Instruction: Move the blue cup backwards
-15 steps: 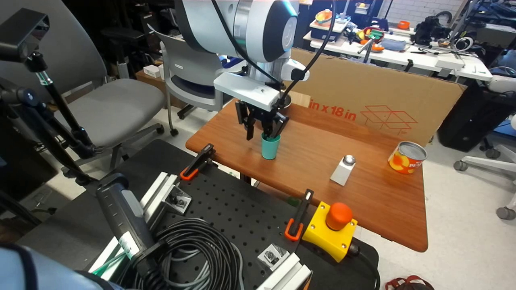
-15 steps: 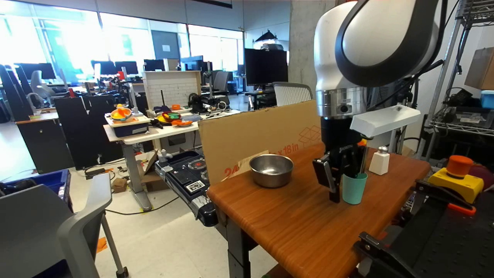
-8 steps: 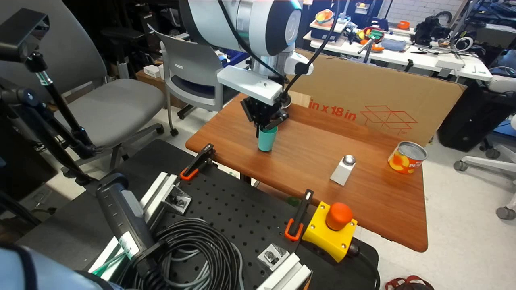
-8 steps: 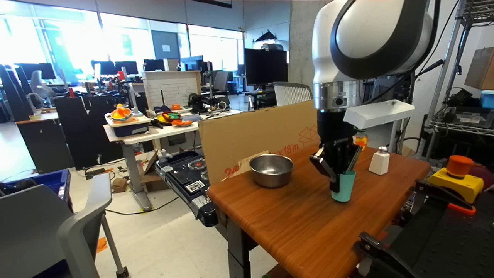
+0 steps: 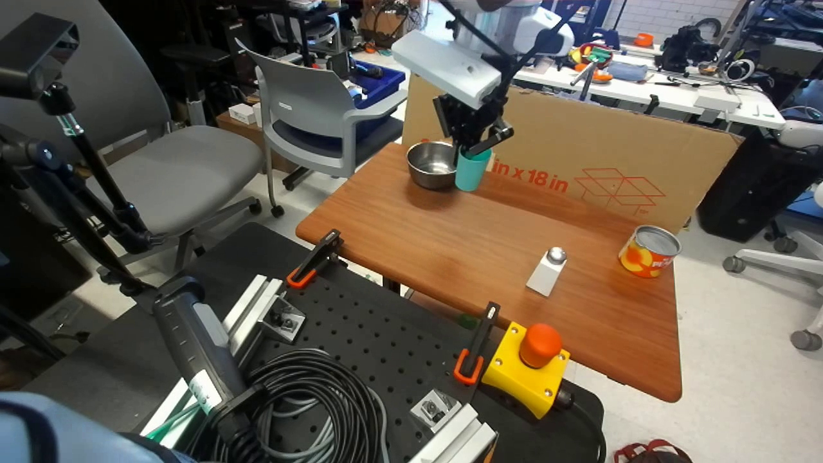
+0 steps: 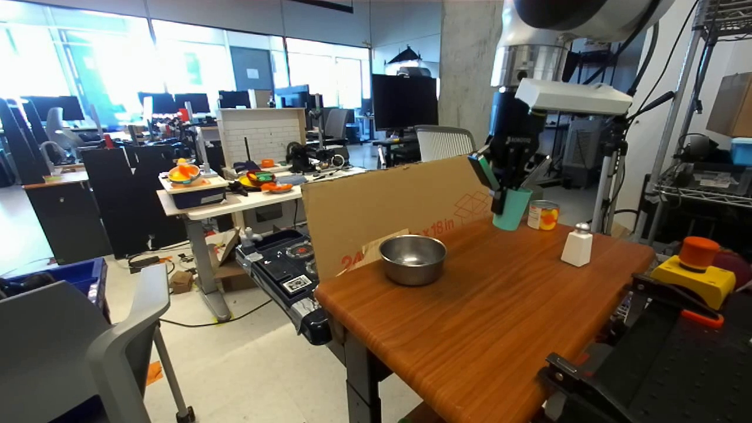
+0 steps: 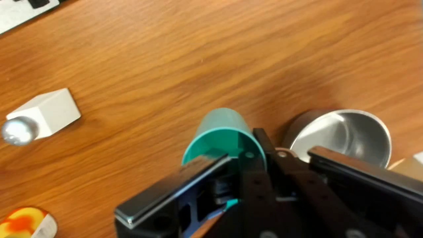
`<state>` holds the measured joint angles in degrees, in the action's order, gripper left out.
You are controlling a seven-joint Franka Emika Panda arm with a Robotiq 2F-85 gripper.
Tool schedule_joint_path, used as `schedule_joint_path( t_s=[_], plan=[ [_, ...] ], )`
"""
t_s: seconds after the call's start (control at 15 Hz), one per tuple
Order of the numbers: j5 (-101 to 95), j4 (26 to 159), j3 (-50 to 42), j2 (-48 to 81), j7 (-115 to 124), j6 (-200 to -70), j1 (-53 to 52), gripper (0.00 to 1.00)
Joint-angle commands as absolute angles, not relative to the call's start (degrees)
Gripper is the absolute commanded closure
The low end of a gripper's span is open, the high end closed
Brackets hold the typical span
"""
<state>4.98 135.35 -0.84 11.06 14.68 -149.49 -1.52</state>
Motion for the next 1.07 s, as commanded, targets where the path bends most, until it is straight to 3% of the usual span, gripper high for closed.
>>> schedule_joint_path(
  t_s=[0.0,1.0],
  plan=[
    [6.82,130.56,-3.12,11.53,14.65,-147.00,1.46,0.99],
    [8.57,103.30,-5.11,34.46,19.70,-135.00,4.27,0.99]
  ],
)
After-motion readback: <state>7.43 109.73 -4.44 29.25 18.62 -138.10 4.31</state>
